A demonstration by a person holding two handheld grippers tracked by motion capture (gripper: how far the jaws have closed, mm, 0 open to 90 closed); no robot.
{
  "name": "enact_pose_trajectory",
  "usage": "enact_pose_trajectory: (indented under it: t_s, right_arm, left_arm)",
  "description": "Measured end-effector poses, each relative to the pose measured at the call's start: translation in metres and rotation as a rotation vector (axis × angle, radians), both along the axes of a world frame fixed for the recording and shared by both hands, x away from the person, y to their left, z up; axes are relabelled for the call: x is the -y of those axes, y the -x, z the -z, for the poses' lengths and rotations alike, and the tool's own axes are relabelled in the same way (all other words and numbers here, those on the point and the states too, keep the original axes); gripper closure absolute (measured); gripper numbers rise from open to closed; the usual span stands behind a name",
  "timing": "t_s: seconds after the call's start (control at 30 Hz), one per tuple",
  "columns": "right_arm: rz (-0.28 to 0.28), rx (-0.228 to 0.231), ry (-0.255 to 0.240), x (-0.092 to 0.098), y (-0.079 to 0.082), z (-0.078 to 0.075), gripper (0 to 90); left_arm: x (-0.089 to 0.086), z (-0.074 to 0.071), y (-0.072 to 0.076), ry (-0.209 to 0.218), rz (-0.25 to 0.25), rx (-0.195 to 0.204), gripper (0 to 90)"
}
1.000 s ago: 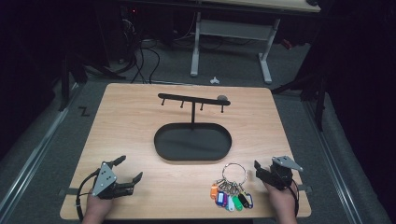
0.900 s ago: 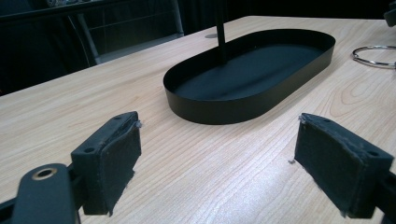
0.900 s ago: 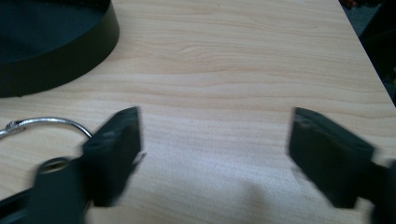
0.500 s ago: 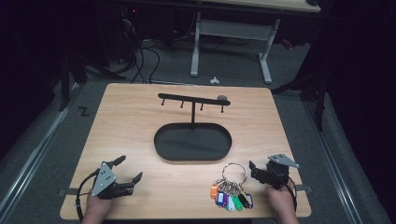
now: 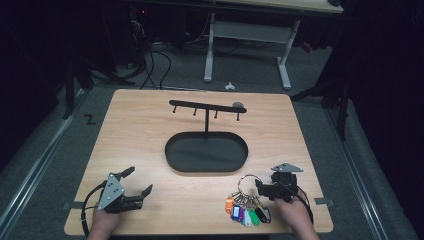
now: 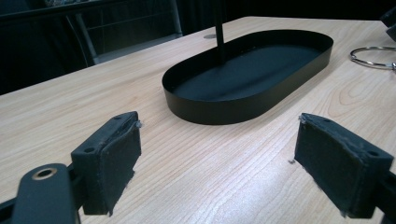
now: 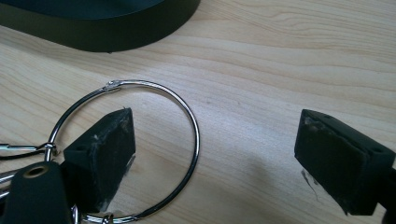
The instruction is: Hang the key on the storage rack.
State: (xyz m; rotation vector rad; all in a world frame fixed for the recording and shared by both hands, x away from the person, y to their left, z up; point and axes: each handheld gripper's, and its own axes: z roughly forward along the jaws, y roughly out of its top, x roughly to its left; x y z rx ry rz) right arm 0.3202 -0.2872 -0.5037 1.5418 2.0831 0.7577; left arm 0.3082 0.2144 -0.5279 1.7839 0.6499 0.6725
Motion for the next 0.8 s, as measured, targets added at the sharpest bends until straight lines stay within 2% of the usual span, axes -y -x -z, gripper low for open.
enact_pose_trajectory:
  t_s: [0.1,0.13,0.17,0.2,0.3,0.37,0.43,0.47,0.57,0.67,0.7,0.73,0.8]
  right_arm:
    - [-0.016,-0.047,-0.008,0.002,-0.003,-0.005,15.1]
    - [-0.016,-0.047,-0.008,0.002,-0.003,-0.005,15.1]
    - [-0.03,-0.095,-0.008,0.003,-0.006,-0.008,15.4]
    - [-0.03,-0.095,-0.008,0.003,-0.006,-0.008,15.4]
    - [-0.03,-0.155,0.018,0.003,-0.012,-0.013,15.8]
    - [-0.076,-0.206,0.016,0.002,-0.015,-0.019,16.6]
    - [-0.092,-0.219,0.02,0.001,-0.017,-0.02,16.7]
    - [-0.143,-0.245,0.047,-0.002,-0.019,-0.023,16.1]
    - [-0.183,-0.27,0.098,-0.006,-0.022,-0.026,15.7]
    - [-0.233,-0.314,0.139,-0.01,-0.026,-0.032,16.2]
    - [-0.233,-0.314,0.139,-0.01,-0.026,-0.032,16.2]
    - [-0.258,-0.322,0.144,-0.012,-0.028,-0.037,21.7]
    - [-0.257,-0.336,0.148,-0.013,-0.031,-0.039,22.4]
  left_arm:
    - [-0.001,0.0,-0.001,0.007,-0.005,-0.004,15.0]
    - [-0.001,0.0,-0.001,0.007,-0.005,-0.004,15.0]
    - [-0.001,0.0,0.0,0.007,-0.003,-0.003,15.0]
    - [-0.001,0.0,-0.001,0.007,-0.002,-0.003,15.0]
    - [-0.001,0.0,-0.001,0.01,-0.004,-0.008,15.0]
    - [-0.001,0.0,0.0,0.011,-0.003,-0.003,15.0]
    - [-0.001,0.0,0.0,0.011,-0.003,-0.004,15.0]
    - [-0.001,0.0,-0.001,0.013,-0.004,-0.004,15.0]
    - [0.0,0.0,-0.001,0.008,-0.006,-0.005,15.0]
    - [-0.001,0.0,0.0,0.009,-0.007,-0.004,15.0]
    - [-0.001,0.0,0.0,0.01,-0.007,-0.003,15.0]
    - [-0.001,0.0,0.0,0.011,-0.005,-0.004,15.0]
    - [-0.001,0.0,-0.001,0.01,-0.005,-0.007,15.0]
